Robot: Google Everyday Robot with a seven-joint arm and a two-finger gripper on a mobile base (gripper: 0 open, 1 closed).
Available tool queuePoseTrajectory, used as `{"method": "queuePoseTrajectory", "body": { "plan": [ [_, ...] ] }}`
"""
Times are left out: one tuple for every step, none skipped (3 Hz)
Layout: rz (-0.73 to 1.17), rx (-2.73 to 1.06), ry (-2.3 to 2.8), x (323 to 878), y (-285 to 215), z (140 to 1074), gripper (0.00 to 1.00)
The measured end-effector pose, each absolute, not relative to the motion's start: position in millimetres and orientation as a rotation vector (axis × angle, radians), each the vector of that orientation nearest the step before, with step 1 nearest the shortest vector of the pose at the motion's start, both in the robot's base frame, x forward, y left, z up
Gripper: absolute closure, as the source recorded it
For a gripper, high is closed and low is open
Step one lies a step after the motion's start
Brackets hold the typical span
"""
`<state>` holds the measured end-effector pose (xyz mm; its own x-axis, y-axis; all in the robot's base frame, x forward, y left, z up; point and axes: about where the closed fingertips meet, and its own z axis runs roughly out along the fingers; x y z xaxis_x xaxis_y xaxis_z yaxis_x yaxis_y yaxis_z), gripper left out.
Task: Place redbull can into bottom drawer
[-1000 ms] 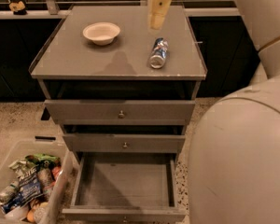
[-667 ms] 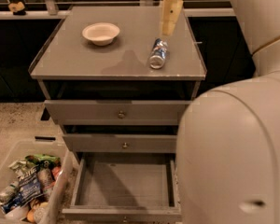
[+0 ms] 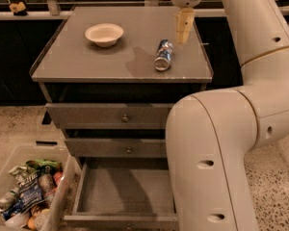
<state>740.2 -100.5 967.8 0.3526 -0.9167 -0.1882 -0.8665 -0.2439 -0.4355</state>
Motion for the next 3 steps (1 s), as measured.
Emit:
{"method": "queuePoseTrajectory", "body": {
  "plan": [
    [-0.174, -2.142, 1.509, 751, -95, 970, 0.0],
    [-0.189, -2.123, 1.498, 759, -91, 969, 0.0],
    [-0.177, -2.076, 1.476, 765, -101, 968, 0.0]
  ]
}}
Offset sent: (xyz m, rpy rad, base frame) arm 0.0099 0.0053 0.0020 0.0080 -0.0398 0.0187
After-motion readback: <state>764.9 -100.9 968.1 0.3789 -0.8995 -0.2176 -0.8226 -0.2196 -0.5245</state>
